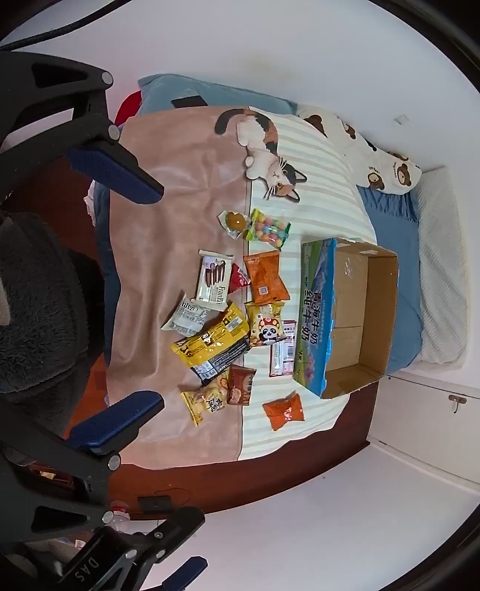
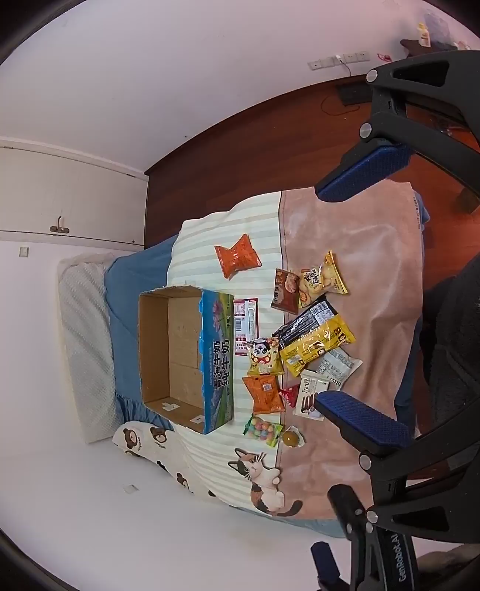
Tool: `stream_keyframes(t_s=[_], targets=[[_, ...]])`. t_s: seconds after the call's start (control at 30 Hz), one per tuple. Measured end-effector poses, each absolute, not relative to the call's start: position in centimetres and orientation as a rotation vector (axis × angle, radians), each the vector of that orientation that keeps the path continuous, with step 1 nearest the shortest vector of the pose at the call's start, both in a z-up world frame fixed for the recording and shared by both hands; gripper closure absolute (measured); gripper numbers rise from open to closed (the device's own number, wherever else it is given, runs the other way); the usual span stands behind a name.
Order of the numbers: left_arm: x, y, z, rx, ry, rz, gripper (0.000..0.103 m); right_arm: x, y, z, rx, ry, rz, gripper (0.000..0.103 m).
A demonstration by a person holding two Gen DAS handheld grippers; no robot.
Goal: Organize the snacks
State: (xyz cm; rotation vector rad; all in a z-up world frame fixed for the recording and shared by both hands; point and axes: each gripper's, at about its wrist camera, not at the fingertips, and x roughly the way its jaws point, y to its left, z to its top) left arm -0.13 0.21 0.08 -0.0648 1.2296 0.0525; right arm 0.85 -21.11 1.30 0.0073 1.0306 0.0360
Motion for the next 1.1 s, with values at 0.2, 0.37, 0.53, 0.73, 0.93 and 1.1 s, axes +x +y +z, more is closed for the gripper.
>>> stream_keyframes(t_s=[0.2,0.37,0.53,0.73,0.93,1.1], targets=[[0.0,0.27,-0.09,-0.055,1.258,0.043,0.0,0.89,-21.56,1.37,0.008,1.032,0.036,0.0],[-0.04,0.04,-0.27,-0.052,1.242,0.032,0.0,0.57,-21.35,1.38,0.005,1.039,0.035,0.0],[0.02,-0.17,-0.24,-0.051,1.24,0.034,0.0,0.54,-21.48,1.21,0.012,1.034,0.032,0.0],[0.09,-0.16,-0.32,-0.05,1.24,0.03,0.0,0.62,-21.57,1.38,0.009,1.032,0.026,0.0],[0.27,-0.25,-0.33,-0.043,1.238,0.023,0.0,0.42,-21.6,1.85,0.005,1.022,0.014,0.0],[0.33,-0.22,-0.28,-0.042,1.234,0.017,0.0,0.31,-21.61,1.83,0.001,1.02,0.015,0.0]])
